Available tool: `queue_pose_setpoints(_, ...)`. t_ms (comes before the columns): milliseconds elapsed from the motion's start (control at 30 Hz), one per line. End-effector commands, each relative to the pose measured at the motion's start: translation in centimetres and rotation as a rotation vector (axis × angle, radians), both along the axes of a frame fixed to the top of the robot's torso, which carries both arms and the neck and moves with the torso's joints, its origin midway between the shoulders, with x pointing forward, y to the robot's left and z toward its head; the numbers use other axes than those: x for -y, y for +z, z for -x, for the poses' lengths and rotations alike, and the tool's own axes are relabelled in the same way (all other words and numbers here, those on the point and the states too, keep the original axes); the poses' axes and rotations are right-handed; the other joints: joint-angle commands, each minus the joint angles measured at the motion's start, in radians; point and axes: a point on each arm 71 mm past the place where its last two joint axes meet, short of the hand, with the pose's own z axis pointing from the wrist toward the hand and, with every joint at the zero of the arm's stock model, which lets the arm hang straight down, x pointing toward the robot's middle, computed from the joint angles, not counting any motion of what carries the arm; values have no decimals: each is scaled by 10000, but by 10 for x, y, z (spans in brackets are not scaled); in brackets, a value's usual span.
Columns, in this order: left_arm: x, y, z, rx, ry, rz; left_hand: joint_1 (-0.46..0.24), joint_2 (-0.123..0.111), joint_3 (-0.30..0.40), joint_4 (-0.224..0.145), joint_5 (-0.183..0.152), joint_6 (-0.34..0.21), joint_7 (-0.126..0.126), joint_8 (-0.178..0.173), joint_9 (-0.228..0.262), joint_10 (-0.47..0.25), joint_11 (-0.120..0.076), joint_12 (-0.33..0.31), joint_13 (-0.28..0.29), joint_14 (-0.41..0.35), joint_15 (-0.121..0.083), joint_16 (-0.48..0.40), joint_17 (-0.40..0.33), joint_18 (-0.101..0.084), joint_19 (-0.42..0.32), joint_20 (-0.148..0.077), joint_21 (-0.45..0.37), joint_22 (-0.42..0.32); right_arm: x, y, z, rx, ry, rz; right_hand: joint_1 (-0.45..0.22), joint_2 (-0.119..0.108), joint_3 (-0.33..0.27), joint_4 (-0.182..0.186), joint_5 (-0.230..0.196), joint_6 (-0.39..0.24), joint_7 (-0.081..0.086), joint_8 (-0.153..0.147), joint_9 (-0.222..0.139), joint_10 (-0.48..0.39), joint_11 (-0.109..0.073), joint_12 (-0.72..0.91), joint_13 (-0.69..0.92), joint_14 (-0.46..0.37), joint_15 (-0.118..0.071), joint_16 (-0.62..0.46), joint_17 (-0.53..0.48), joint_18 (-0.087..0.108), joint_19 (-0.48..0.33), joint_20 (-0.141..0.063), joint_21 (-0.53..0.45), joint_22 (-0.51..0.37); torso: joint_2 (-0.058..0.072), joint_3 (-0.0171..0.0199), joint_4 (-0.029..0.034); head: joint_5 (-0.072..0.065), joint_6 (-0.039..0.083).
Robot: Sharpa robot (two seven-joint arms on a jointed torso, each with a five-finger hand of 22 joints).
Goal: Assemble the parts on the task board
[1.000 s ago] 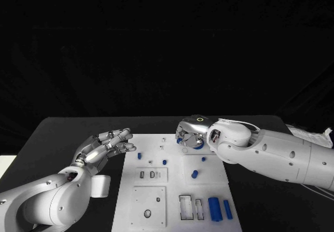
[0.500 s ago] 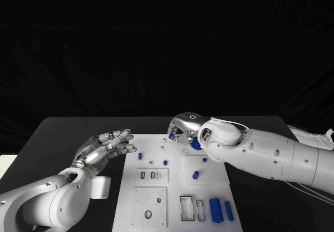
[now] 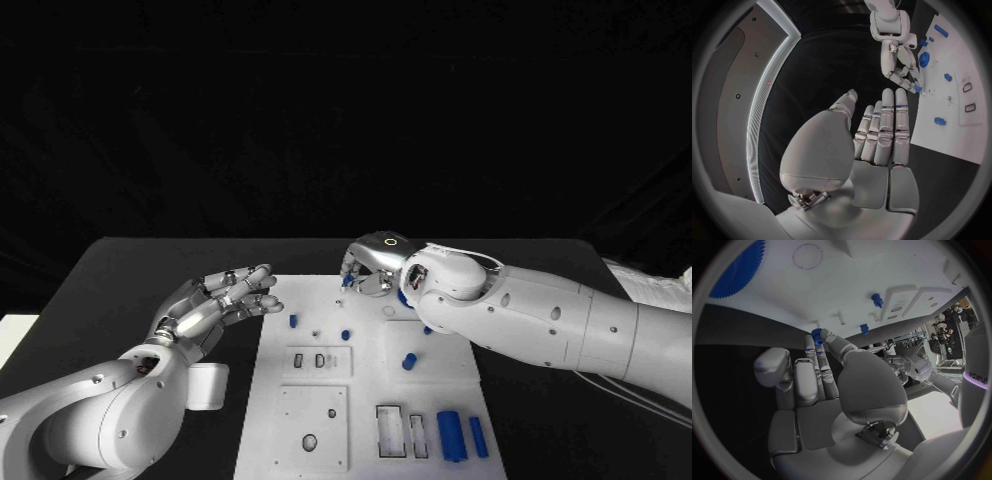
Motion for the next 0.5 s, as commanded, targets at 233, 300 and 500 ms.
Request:
queue_pose_setpoints(233,2,2,1,34,-226,129,8,77,-22,-81,-3,8,62,-42,-10,-53,55,-74,-10,-23,86,-75,27,78,8,4,74,21,-3,-4,-1,-208,170,400,-36,-147,64,29,-79,28,15,26,-8,108,-66,46,16,295,-47,56,3,-78,-50,-44,68,20,31,-5,25,-33,-31)
queue_pose_setpoints(300,2,2,1,32,-230,130,10,78,-24,-90,-4,3,64,-52,-10,-61,58,-86,-11,-32,90,-87,35,77,-1,5,76,23,-3,-4,-1,-250,151,420,-39,-152,65,31,-81,28,16,25,-8,106,-65,45,15,295,-47,56,4,-78,-51,-43,68,19,34,-4,27,-21,-30)
queue_pose_setpoints(500,3,2,1,37,-236,132,10,78,-24,-90,-4,3,64,-52,-10,-61,58,-86,-11,-32,90,-87,35,77,-1,5,76,23,-4,-5,-2,-327,109,442,-61,-187,75,57,-96,15,18,13,-6,87,-60,41,12,291,-43,57,-2,-77,-63,-39,69,13,37,-5,45,-11,-49)
